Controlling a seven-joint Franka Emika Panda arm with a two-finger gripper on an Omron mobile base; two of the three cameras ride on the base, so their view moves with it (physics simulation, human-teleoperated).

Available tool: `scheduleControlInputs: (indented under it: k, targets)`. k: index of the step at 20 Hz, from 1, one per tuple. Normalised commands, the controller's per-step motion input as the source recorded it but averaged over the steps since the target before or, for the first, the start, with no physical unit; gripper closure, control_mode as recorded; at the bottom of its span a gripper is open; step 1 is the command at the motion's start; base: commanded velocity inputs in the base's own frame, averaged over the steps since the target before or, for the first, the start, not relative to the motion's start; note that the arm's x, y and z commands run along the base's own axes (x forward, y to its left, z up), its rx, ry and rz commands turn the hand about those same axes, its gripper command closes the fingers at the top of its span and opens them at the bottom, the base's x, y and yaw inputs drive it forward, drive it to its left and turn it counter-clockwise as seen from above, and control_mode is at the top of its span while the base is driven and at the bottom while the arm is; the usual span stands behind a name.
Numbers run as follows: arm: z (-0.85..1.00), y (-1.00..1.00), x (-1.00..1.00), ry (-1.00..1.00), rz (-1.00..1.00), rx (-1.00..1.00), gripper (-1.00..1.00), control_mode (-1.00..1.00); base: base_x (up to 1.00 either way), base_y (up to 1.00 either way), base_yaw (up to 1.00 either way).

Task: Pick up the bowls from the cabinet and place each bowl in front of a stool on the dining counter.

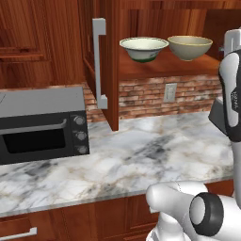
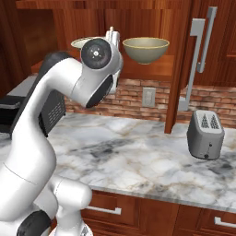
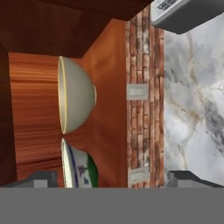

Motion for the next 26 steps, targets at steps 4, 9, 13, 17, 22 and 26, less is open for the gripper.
scheduleControlInputs:
  k: [4, 9, 13, 17, 22, 26]
  targets:
    - [0.01, -0.03, 0.33, 0.00, 0.13, 0.02, -1.00, -1.00, 0.00, 0.00, 0.00]
    - [0.00, 0.00, 0.33, 0.00, 0.04, 0.03, -1.00, -1.00, 0.00, 0.00, 0.00]
    - [0.01, -0.02, 0.41, 0.00, 0.01, 0.04, -1.00, -1.00, 0.00, 0.00, 0.00]
    - [0.00, -0.21, 0.36, 0.00, 0.00, 0.00, -1.00, -1.00, 0.00, 0.00, 0.00]
    - [0.00, -0.21, 0.36, 0.00, 0.00, 0.00, -1.00, -1.00, 0.00, 0.00, 0.00]
    - [0.00, -0.04, 0.40, 0.00, 0.00, 0.00, -1.00, -1.00, 0.00, 0.00, 0.00]
